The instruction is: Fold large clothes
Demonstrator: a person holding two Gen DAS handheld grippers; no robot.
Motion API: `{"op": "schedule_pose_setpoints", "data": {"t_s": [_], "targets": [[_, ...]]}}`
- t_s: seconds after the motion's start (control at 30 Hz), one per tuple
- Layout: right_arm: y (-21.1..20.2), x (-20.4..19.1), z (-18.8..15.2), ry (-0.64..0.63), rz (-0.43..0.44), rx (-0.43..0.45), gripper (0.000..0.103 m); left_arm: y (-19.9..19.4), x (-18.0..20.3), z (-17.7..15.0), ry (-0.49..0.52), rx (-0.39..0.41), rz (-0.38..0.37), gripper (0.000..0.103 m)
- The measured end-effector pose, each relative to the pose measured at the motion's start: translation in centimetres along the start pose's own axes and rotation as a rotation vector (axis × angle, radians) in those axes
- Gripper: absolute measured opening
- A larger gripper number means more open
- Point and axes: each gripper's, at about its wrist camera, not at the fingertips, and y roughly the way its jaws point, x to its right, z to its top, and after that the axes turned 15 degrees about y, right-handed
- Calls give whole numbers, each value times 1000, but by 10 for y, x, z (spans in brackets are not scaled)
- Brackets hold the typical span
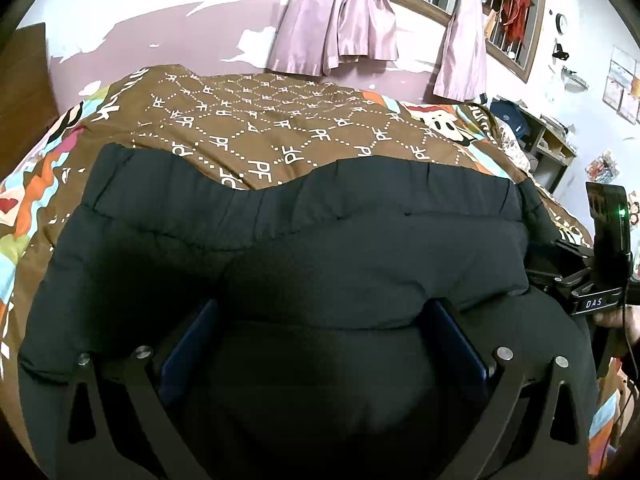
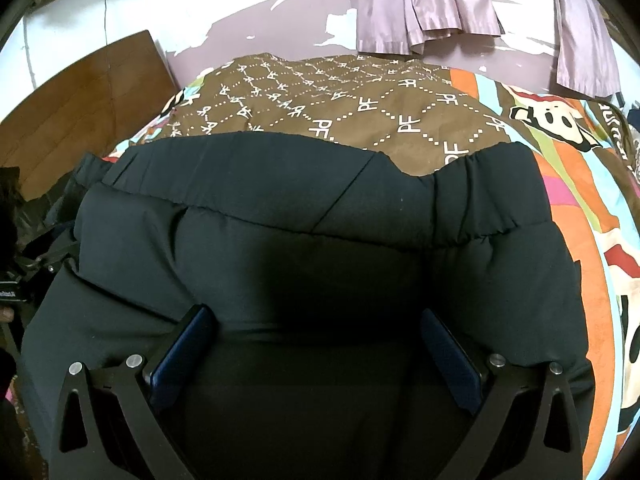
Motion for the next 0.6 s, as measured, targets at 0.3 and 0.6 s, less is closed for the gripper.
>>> {"op": "schedule_pose_setpoints", "data": {"t_s": [0.3,0.6], "targets": [[-45,12,-26,54,64,185,103,-15,4,-10,5,97,-25,102],[-82,23,-38,123,-94,356,103,-44,5,-8,-22,185,58,102]]}}
